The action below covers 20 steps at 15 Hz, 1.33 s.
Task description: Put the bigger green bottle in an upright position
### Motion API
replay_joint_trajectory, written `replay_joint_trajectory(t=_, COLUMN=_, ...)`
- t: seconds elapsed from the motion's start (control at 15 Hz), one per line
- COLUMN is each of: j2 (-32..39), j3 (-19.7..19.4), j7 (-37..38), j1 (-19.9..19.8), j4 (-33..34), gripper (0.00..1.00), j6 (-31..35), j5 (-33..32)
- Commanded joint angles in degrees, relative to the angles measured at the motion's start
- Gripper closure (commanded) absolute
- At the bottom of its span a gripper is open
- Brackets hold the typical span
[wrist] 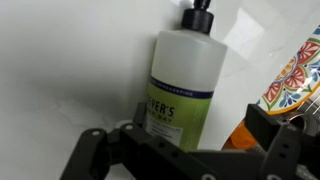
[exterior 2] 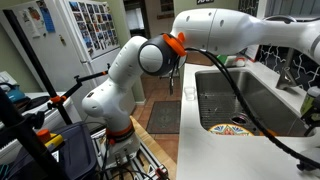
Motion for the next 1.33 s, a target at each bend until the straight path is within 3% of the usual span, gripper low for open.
replay_joint_trajectory(t=0.0, j2=0.85, j3=-0.84, j7=3.59, j1=0.50, j4=-0.77, gripper=0.00, j6=0.23, j5=-0.35)
replay_joint_trajectory(t=0.07, j2=1.10, j3=-0.91, j7=4.37, j1=0.62, j4=-0.84, gripper=0.00, j6=0.24, j5=-0.40)
replay_joint_trajectory(t=0.13, j2=1.44, j3=-1.05, j7=5.11, j1=0.78, j4=-0.74, gripper=0.10, j6=0.02, j5=-0.64)
replay_joint_trajectory(t=0.2, j2=1.83, j3=-1.32, j7=5.89, j1=1.03, j4=-0.64, gripper=0.28, j6=0.10, j5=-1.07)
replay_joint_trajectory(t=0.47, j2=3.05, j3=-2.28, j7=7.64, j1=1.72, j4=0.22, gripper=0.58, j6=0.17, j5=-3.67)
replay_joint_trajectory(t=0.73, j2=2.07, j3=-5.78, j7=7.76, j1=4.46, j4=0.40, gripper=0.63, j6=0.51, j5=-11.89)
replay_joint_trajectory(t=1.27, j2=1.12, j3=-11.90, j7=5.35, j1=12.80, j4=0.85, gripper=0.63, j6=2.29, j5=-30.20)
